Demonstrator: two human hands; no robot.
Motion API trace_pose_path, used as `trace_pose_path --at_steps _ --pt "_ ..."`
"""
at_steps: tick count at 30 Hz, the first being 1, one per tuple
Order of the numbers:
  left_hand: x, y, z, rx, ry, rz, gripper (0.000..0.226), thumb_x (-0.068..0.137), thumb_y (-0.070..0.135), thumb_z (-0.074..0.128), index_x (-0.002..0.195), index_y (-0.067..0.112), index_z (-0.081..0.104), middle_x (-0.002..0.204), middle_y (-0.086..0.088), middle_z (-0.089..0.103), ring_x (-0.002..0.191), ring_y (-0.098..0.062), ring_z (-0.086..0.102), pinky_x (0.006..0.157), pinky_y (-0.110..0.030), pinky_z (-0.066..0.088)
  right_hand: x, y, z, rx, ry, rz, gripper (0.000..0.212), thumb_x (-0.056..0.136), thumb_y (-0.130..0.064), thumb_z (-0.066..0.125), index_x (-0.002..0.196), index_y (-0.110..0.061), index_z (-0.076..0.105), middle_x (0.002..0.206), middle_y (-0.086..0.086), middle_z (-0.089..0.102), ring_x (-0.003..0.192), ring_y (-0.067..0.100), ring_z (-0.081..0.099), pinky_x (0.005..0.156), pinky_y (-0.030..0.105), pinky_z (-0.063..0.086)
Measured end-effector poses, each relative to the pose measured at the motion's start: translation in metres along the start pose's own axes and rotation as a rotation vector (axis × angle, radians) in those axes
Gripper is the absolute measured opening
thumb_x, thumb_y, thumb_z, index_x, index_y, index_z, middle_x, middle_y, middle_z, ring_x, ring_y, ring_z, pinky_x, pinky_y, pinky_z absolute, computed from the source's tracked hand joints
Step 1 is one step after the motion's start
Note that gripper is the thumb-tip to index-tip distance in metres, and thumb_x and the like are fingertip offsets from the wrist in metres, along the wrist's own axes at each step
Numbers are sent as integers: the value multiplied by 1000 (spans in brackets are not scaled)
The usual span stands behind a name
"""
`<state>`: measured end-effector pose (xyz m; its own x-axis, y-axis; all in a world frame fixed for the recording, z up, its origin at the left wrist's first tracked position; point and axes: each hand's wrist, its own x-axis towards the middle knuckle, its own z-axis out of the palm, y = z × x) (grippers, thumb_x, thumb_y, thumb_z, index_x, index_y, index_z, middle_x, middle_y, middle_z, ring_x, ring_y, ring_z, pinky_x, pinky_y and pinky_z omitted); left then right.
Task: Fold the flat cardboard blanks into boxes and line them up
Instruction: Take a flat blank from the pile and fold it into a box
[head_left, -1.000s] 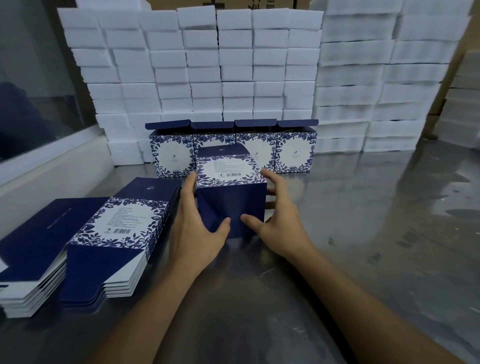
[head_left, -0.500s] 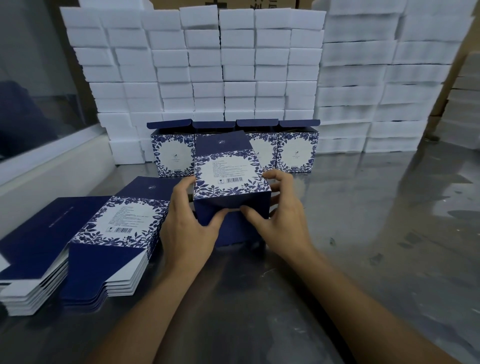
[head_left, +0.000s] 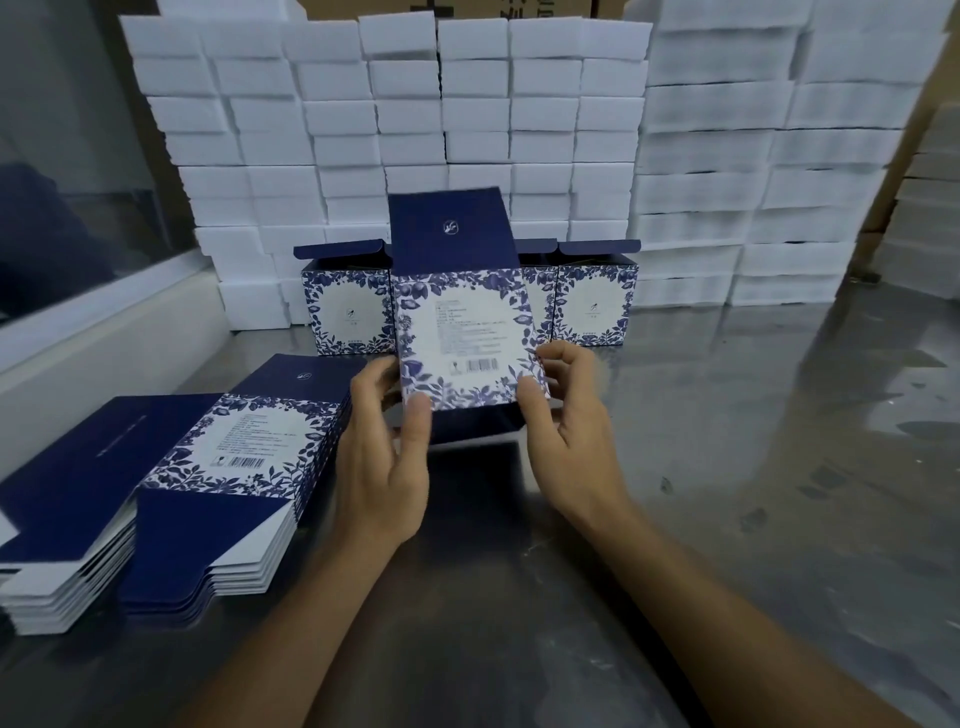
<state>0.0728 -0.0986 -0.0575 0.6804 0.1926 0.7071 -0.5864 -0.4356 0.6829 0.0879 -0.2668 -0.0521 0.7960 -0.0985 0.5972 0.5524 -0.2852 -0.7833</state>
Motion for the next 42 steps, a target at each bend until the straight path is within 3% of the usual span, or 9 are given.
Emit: trace_pose_path --at_steps 3,7,15,21,24,28,32,36,42 --pt "4 -4 -1 101 75 -9 31 101 32 36 115 16 57 90 15 62 81 -9 60 68 -19 43 0 5 0 -8 -9 33 39 90 -15 48 124 -32 41 115 -22 59 104 -1 59 86 38 54" --pt "6 -7 0 188 52 -21 20 100 15 51 116 6 59 104 -4 61 94 -21 58 80 -44 51 0 12 0 -37 -61 106 54 82 -7 50 129 -30 40 115 -19 62 100 -1 62 86 40 55" --pt "7 -10 -1 25 -55 -299 107 63 75 69 149 26 30 147 10 44 133 -8 43 111 -39 39 1 10 3 50 -155 197 76 83 -69 61 149 -42 34 143 -22 54 132 -1 49 113 42 41" --pt "7 -13 -1 -53 -105 -291 73 59 68 74 125 42 52 126 14 60 114 -4 59 96 -34 52 0 6 4 155 -191 281 112 69 -92 51 159 -38 13 154 -38 19 144 -9 24 123 32 24" --pt "7 -7 -4 -126 -164 -263 53 64 62 75 110 53 50 114 27 62 106 3 61 81 -21 55 3 3 1 303 -149 295 80 84 -79 46 148 -30 47 148 -10 52 137 10 49 115 44 39" --pt "5 -4 -6 -235 -262 -272 54 67 55 76 109 31 53 121 2 60 122 -20 54 97 -56 46 7 0 -2 359 -6 325 46 103 -56 35 116 -26 69 115 -6 74 110 11 69 100 39 53" --pt "7 -3 -9 -245 -305 -255 50 66 50 76 97 20 51 107 -14 56 107 -32 55 96 -62 41 10 3 -8 330 11 359 38 106 -41 36 98 -25 69 97 -14 75 95 4 68 87 31 55" --pt "5 -2 -5 -32 -303 -184 52 59 50 76 93 23 47 97 -1 50 93 -21 51 92 -49 46 11 7 -11 297 36 411 33 107 -37 42 103 -17 67 102 1 72 96 15 66 87 38 54" --pt "4 -4 -5 147 -135 -3 71 53 43 88 102 19 44 121 2 40 115 -13 44 98 -22 40 12 7 -6 234 161 366 20 98 -42 59 98 -22 61 97 -5 69 88 8 66 66 16 48"
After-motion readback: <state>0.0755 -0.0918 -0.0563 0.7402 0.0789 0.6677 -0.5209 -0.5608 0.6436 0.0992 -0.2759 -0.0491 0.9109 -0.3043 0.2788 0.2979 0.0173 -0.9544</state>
